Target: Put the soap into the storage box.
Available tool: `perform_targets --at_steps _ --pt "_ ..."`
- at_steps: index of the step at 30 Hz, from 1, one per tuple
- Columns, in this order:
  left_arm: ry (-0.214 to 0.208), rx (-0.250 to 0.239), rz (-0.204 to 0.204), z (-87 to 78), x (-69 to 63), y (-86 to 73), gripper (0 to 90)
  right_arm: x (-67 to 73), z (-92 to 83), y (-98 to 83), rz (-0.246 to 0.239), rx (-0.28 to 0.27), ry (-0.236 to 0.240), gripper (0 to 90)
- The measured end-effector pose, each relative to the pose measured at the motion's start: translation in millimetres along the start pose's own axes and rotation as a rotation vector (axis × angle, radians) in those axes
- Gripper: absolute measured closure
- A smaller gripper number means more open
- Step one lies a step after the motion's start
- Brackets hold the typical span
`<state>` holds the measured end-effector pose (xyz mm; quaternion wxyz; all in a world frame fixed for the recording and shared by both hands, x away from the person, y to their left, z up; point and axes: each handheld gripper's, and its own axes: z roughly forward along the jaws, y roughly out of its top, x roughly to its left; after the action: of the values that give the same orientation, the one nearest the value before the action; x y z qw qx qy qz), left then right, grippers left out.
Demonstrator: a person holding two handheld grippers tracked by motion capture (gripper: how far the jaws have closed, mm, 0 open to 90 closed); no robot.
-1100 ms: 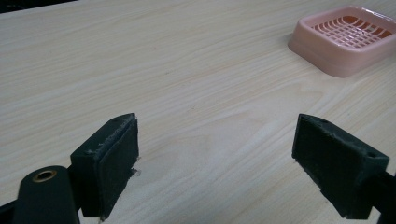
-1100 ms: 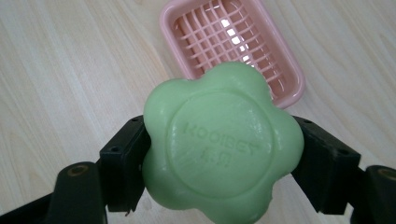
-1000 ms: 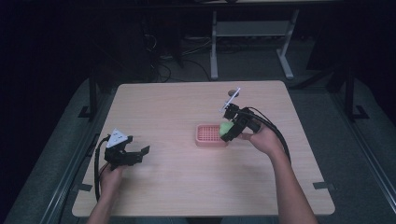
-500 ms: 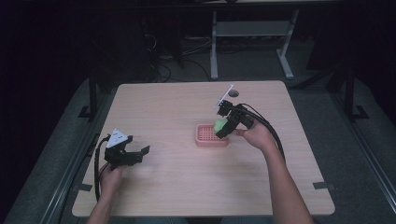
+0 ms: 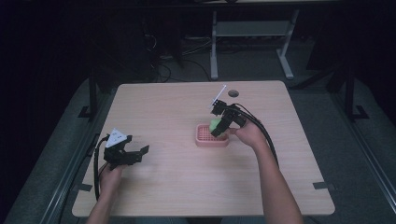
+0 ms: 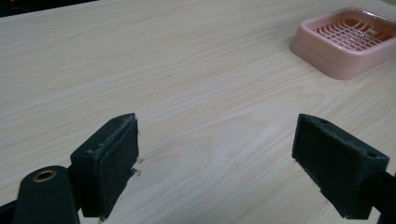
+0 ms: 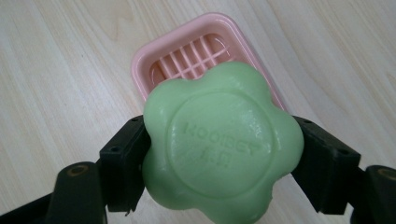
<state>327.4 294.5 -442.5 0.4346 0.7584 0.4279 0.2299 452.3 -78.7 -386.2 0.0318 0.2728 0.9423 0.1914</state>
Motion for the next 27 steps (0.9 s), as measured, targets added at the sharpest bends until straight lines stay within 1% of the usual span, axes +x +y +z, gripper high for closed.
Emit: perform_targets --at_steps 5,10,13,15,21,27 --pt "0.003 0.000 0.000 0.0 0.1 0.0 14.4 -3.6 5.9 2.1 0.015 0.007 0.009 26.0" --pt "0.003 0.002 0.000 -0.1 0.5 0.1 14.4 -4.6 13.2 3.9 0.029 0.033 0.011 25.9" --pt "0.001 -0.001 0.002 -0.4 0.1 0.3 14.3 -4.8 18.6 5.3 0.024 0.046 0.013 25.9" --pt "0.002 -0.002 0.000 -0.5 0.0 0.2 14.4 -4.5 21.5 6.6 0.031 0.052 0.017 25.9" --pt "0.003 -0.002 -0.003 -0.9 1.3 0.3 14.4 -2.8 27.4 11.1 0.026 0.059 0.020 25.9" --pt "0.002 -0.004 -0.001 -1.0 0.8 0.6 14.4 -1.9 33.1 12.9 0.024 0.083 0.020 25.9"
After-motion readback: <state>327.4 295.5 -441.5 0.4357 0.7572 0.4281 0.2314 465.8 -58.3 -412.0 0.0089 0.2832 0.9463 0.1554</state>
